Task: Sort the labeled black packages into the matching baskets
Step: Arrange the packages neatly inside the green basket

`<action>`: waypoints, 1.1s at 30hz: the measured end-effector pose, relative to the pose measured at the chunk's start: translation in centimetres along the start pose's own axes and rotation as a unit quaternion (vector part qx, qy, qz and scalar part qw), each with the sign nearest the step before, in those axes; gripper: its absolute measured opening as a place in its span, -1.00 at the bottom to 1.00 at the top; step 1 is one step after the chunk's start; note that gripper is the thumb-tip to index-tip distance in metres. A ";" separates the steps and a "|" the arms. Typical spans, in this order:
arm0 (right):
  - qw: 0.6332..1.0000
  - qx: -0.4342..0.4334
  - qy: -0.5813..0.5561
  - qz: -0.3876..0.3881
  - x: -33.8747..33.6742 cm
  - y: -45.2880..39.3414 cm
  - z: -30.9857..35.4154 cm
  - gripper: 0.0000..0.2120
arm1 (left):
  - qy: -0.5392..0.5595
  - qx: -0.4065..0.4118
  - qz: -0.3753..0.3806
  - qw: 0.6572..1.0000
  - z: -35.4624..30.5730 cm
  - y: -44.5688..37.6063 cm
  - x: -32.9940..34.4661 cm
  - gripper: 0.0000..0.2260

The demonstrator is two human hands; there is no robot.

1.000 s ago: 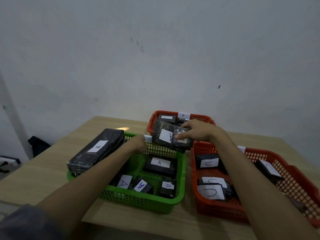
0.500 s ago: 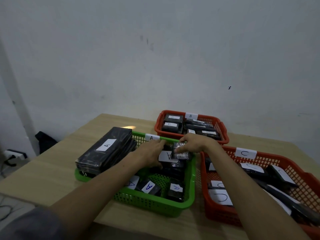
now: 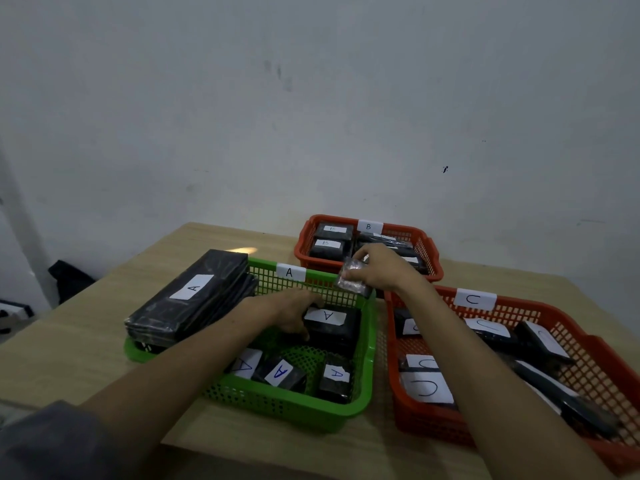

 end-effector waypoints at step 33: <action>0.951 -0.090 0.285 0.078 6.5 0.5 0.6 -0.61 | -0.132 -0.091 0.131 0.978 1.0 5.8 -3.2 -0.42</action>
Point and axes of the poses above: each hand's wrist, its own y-axis away from the middle knuckle, its own x-axis out of the palm, z = x × y, the point moved 5 cm from there along -y, towards the middle knuckle, and after that the axes turned 2 degrees about z, right-handed, at the moved point
